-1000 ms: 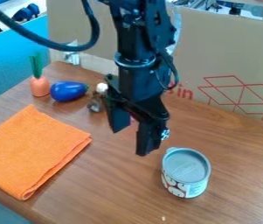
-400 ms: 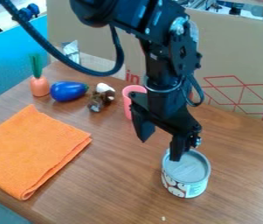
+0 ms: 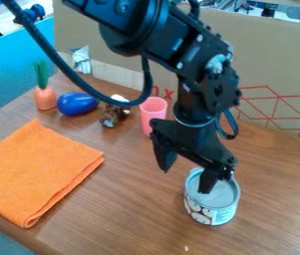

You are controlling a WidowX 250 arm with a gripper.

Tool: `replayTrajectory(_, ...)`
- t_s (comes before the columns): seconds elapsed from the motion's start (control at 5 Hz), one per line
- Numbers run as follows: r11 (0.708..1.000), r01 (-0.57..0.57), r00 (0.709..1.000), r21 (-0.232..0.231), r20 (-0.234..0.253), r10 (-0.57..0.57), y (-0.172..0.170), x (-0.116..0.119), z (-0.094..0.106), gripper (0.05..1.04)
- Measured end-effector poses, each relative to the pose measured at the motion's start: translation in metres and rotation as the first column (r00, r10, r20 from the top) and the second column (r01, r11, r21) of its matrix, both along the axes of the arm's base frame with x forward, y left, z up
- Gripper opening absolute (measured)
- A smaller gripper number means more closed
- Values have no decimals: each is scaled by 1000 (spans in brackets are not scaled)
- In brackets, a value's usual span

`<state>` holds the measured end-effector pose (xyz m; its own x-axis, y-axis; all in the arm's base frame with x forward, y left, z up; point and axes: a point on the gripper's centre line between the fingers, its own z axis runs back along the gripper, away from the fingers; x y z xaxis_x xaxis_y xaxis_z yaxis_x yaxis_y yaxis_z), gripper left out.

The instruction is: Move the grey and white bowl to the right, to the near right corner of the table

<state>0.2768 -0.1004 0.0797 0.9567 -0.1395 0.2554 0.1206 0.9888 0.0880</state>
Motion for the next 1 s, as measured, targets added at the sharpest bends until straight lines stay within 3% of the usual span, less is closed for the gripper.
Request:
replayTrajectory(0.2, 1000, -12, 1000, 9, -3, 12, 1, -1, -1, 1001)
replayTrajectory(0.4, 999, -10, 998, 46, -61, 13, -1, 2, -12, 1001)
replayTrajectory(1.0, 996, -37, 998, 85, -57, 42, 0, 13, -13, 1001)
